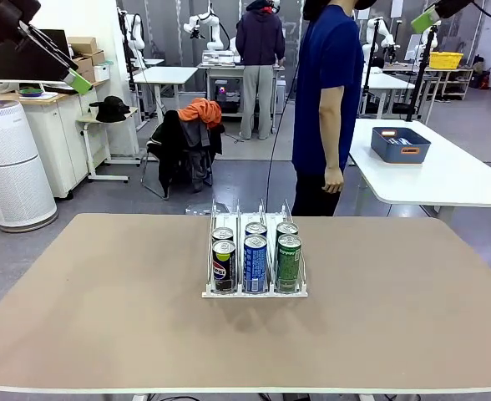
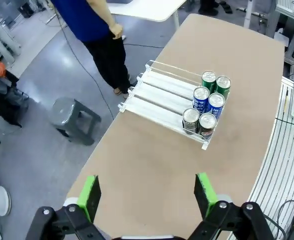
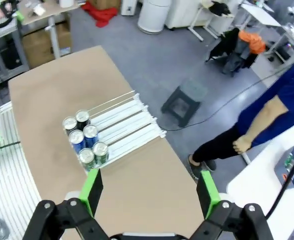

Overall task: Fill the beverage cans into the dispenser.
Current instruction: Pick up the Sprite handed by the human.

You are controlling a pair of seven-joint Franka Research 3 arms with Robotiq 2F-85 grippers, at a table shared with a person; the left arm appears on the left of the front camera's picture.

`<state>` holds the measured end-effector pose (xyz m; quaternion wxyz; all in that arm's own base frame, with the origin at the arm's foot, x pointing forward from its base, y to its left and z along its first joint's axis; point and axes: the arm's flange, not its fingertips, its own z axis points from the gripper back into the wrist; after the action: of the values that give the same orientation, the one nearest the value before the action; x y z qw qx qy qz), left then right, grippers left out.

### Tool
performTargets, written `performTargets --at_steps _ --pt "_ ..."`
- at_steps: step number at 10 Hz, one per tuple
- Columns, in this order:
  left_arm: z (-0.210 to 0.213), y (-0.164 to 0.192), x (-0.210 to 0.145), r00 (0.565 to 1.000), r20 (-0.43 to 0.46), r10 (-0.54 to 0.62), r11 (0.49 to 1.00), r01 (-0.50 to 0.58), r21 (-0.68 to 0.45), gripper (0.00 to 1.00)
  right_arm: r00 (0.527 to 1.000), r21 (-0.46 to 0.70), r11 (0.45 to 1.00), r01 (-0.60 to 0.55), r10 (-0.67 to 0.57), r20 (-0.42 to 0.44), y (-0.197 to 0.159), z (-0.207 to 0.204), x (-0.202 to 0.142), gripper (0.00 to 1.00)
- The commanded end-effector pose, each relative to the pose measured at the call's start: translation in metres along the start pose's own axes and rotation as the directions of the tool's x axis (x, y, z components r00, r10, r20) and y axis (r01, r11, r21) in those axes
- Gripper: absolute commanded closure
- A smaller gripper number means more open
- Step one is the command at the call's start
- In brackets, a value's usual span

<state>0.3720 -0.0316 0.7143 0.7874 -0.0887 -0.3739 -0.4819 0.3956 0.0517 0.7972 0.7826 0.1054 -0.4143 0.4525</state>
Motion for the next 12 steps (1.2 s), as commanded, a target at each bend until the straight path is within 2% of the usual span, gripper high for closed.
performTargets --at_steps 1,2,10,12 --pt "-0.005 -0.013 -0.003 0.999 0.006 -0.037 0.998 0.037 -0.052 0.0 0.998 -0.094 0.995 0.034 -0.039 -0.054 0.005 -0.011 -0.004 0.0" --pt "0.0 0.0 0.0 1.0 0.0 0.0 1.0 0.0 0.0 0.0 1.0 0.0 1.0 0.0 0.0 0.0 0.0 0.0 0.0 0.0" --pt "0.001 -0.001 -0.001 1.0 0.014 -0.009 1.0 0.009 -0.015 0.0 1.0 0.0 1.0 0.0 0.0 0.0 0.0 0.0 0.0 0.0" --pt "0.002 0.003 0.005 0.995 -0.002 0.097 0.995 -0.097 -0.036 0.0 0.999 -0.04 0.999 0.031 -0.032 -0.025 -0.003 -0.001 0.003 0.0"
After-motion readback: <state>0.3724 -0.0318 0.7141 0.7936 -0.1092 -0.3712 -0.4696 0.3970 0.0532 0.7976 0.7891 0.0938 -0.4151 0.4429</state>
